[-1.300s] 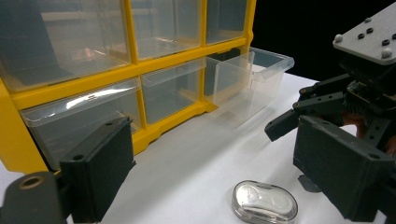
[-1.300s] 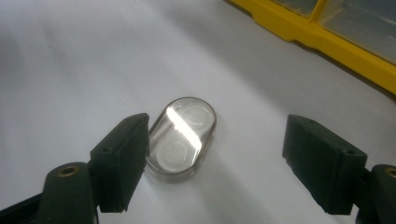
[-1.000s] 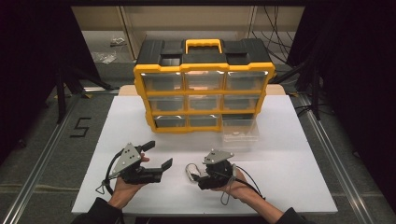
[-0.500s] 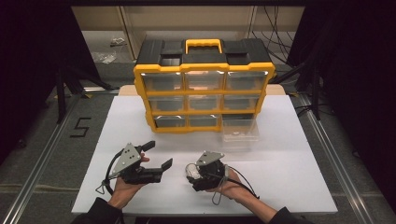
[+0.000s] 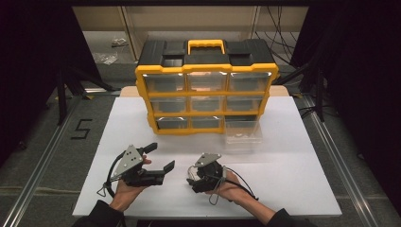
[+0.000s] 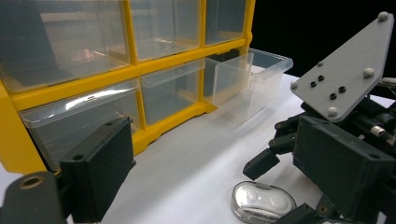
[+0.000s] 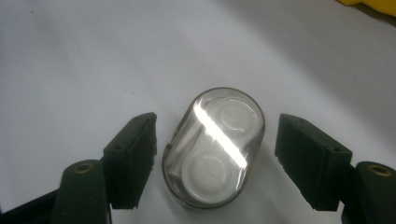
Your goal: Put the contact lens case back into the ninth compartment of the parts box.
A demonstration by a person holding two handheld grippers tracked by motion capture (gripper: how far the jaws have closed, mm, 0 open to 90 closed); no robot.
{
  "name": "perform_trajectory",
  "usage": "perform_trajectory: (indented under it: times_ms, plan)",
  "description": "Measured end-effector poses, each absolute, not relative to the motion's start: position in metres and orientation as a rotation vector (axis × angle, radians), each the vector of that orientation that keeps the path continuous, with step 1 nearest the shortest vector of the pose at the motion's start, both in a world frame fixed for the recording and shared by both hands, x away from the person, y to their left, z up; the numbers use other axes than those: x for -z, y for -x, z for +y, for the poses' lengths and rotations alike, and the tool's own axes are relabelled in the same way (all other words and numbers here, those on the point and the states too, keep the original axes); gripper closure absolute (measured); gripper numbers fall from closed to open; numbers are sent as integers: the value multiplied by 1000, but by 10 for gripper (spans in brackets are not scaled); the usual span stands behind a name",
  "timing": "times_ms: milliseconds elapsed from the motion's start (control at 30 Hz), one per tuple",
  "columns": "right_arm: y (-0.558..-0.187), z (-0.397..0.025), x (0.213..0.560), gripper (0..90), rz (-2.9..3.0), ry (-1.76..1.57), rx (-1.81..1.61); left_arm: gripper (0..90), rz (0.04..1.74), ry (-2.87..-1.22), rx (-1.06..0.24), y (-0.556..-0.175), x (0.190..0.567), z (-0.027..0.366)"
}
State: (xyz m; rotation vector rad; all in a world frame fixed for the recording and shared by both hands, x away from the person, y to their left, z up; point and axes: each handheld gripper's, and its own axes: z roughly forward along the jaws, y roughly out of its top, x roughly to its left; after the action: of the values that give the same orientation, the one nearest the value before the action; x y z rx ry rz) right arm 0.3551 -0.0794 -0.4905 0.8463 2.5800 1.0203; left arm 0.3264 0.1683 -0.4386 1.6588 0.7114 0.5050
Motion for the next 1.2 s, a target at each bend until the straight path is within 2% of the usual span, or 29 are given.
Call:
perform_trajectory:
  times_ms: [667, 933, 1200]
  plan:
    - [-357, -74, 494, 409, 2583, -856, -986, 118, 713, -1655, -505, -327, 438, 169]
    - [-358, -76, 494, 491, 2575, -869, -984, 118, 709, -1657, -507, -326, 438, 169]
    - [-358, -77, 493, 496, 2576, -858, -987, 119, 708, -1657, -506, -326, 438, 169]
